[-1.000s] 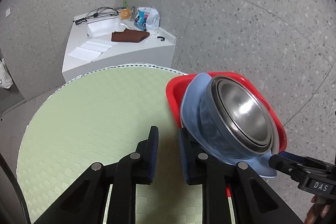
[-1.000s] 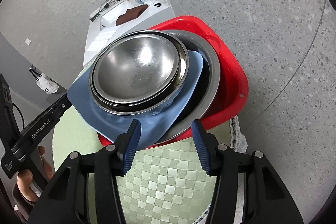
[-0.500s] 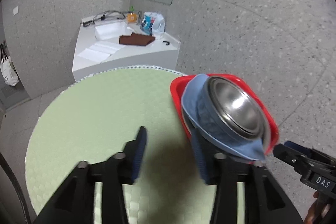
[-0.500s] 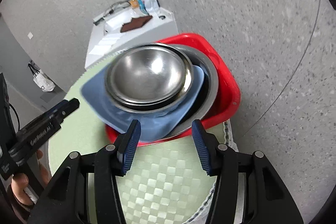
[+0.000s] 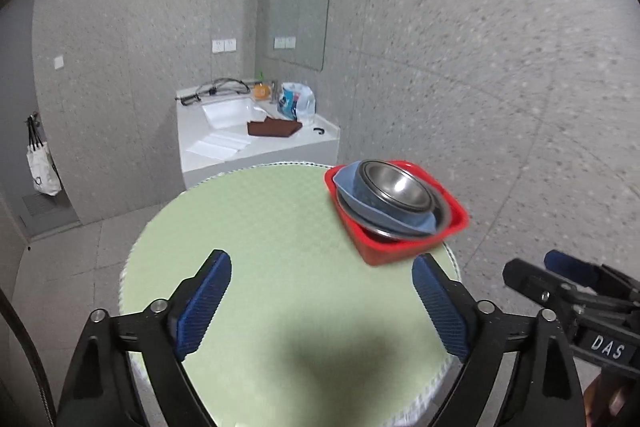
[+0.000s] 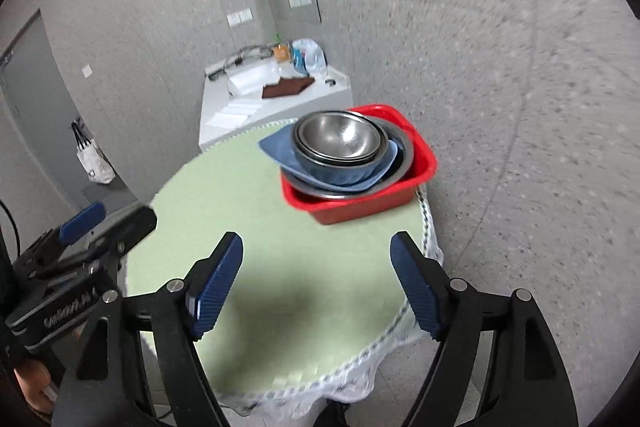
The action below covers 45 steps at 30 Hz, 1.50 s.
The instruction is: Organize plates and bowls
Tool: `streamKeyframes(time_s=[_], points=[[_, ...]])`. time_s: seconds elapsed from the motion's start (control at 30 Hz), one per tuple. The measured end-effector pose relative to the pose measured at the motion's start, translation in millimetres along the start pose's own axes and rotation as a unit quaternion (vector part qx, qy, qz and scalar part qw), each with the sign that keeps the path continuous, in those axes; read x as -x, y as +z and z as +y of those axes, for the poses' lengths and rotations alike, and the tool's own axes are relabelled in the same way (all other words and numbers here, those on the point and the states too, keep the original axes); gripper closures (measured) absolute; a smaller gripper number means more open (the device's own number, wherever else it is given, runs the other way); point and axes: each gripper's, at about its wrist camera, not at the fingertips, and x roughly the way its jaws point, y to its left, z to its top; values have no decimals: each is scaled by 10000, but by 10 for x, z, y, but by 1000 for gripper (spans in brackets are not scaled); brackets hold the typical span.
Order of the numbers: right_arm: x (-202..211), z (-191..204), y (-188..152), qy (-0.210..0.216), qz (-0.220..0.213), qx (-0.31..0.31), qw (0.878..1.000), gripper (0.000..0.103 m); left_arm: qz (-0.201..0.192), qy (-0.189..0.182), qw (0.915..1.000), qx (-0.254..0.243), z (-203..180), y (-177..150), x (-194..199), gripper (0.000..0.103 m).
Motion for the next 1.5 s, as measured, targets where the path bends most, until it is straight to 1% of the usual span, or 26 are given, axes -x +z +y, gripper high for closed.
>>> streamKeyframes(time_s=[0.07,0.17,0.3,0.43,0.53,0.7,0.8,0.97,1.13,1.27,1.5], points=[[256,54,-128,-78,-117,-1,9999,18,-89,65,9999,-41,-23,-168,383,10],[671,160,-334,-79,-295,15,9995,15,-201,45,9998,-69,-76,-404,952,4],[1157,284,-566,-145,-525,37,9985,14,-363,153,9991,-147,-162,-652,1615,2],[1546,331,-749,-156,-734,71,9972,10,-518,236,9983,-136,-236,-870,2204,1],[1781,345,-855,-91,-836,120,9964,9,-615,335,9974,-158,-325,-1048,2593,1],[2208,352,-1071,26,-1029,329,9941,5,-827,598,9947,-113,-513,-1369,3216,1],[2460,347,-1206,111,-1105,492,9926,2,-869,652,9941,-6,-651,-1566,3515,1],[2846,326,-1459,181,-1250,676,9897,1,-969,827,9918,107,-876,-1889,4033,1],[3197,275,-1670,256,-1373,714,9876,0,-1053,942,9899,120,-1060,-2173,4521,1],[3446,301,-1816,305,-1479,757,9856,0,-1104,960,9891,145,-1111,-2285,4795,1],[3716,402,-1990,332,-1566,751,9842,0,-1254,962,9873,147,-1134,-2384,5147,1]])
